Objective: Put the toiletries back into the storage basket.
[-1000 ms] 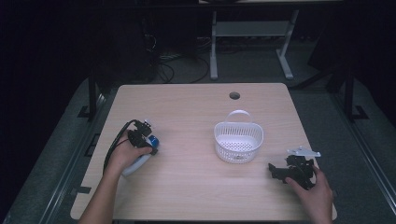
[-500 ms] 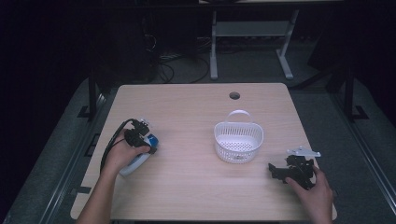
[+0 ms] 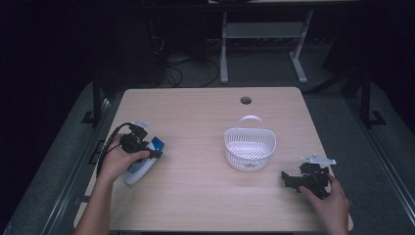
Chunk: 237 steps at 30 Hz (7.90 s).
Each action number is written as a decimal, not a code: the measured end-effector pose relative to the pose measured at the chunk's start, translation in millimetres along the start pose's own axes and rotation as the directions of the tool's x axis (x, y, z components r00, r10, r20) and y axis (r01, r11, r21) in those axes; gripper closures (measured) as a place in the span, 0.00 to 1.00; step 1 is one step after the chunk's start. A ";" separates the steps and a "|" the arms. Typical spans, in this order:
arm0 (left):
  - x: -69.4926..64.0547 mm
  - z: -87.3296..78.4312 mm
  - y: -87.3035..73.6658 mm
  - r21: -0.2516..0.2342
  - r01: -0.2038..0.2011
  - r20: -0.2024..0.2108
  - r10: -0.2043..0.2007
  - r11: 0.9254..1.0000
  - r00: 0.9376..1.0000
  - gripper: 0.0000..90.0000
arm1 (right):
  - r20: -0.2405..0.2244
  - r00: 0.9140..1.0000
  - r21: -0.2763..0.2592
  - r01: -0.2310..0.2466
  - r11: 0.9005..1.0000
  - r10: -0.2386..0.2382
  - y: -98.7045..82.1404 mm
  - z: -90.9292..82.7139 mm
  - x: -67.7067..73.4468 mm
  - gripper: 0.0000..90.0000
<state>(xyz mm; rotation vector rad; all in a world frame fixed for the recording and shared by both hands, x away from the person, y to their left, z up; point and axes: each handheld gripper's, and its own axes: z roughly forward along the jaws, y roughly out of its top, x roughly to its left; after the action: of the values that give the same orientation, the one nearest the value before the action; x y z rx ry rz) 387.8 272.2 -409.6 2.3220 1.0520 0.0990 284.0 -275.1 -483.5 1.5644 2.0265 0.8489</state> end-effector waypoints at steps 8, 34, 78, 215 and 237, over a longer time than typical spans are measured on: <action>7.4 -15.8 -7.1 -0.124 0.009 0.097 0.003 0.992 0.995 0.40 | 0.000 1.000 0.000 0.000 1.000 0.000 0.0 0.0 0.0 0.01; 8.3 -39.6 -11.8 -0.410 -0.006 0.269 0.127 0.912 0.955 0.41 | 0.000 1.000 0.000 0.000 1.000 0.000 0.0 0.0 0.0 0.00; -47.7 -52.4 54.0 -0.557 -0.143 0.235 0.320 0.818 0.918 0.41 | 0.000 1.000 -0.001 0.000 1.000 0.000 0.0 -0.1 0.0 0.01; -144.7 96.2 129.7 -0.556 -0.249 0.299 0.470 0.793 0.830 0.41 | -0.004 1.000 0.001 0.004 1.000 -0.004 0.0 0.0 0.2 0.00; -147.5 99.7 123.9 -0.547 -0.240 0.291 0.451 0.802 0.844 0.35 | -0.004 1.000 0.001 0.005 1.000 -0.005 0.0 0.0 0.2 0.01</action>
<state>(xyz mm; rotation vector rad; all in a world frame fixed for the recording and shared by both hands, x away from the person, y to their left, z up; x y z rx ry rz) 398.4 55.8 -401.4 1.9146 0.3125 0.0175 283.9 -274.9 -483.5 1.5592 2.0322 0.8501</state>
